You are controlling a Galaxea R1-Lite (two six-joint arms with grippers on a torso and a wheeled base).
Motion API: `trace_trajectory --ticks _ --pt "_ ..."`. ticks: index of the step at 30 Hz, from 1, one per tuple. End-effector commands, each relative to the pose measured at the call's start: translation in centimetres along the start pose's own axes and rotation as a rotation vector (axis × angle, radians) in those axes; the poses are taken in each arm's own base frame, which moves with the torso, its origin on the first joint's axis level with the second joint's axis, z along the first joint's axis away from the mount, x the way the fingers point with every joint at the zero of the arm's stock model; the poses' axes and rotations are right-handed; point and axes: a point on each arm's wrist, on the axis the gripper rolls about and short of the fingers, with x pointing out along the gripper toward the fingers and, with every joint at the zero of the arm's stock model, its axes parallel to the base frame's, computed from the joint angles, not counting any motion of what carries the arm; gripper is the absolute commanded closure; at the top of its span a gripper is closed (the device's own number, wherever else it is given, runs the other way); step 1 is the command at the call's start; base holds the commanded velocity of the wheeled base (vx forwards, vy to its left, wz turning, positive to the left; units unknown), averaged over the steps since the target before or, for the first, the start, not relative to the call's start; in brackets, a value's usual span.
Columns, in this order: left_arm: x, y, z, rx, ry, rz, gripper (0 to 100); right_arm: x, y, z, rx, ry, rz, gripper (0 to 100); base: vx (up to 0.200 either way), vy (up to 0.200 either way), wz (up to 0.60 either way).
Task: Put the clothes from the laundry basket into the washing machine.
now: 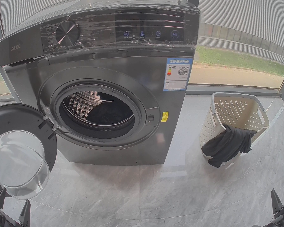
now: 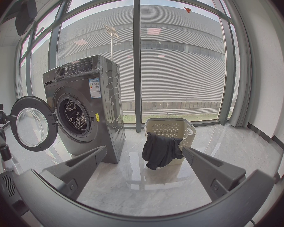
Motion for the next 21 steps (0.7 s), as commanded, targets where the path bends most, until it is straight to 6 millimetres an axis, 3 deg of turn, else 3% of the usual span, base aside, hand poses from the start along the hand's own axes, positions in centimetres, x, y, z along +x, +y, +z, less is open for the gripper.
trace_trajectory --ticks 1,21 --pt "0.04 0.01 -0.46 0.004 0.005 0.001 0 0.02 0.01 -0.52 0.0 0.003 -0.002 0 0.0 -0.2 0.0" --pt "0.04 0.01 -0.48 0.004 0.007 -0.002 0 0.02 0.0 -0.52 0.0 0.003 0.0 0 0.0 -0.2 0.0"
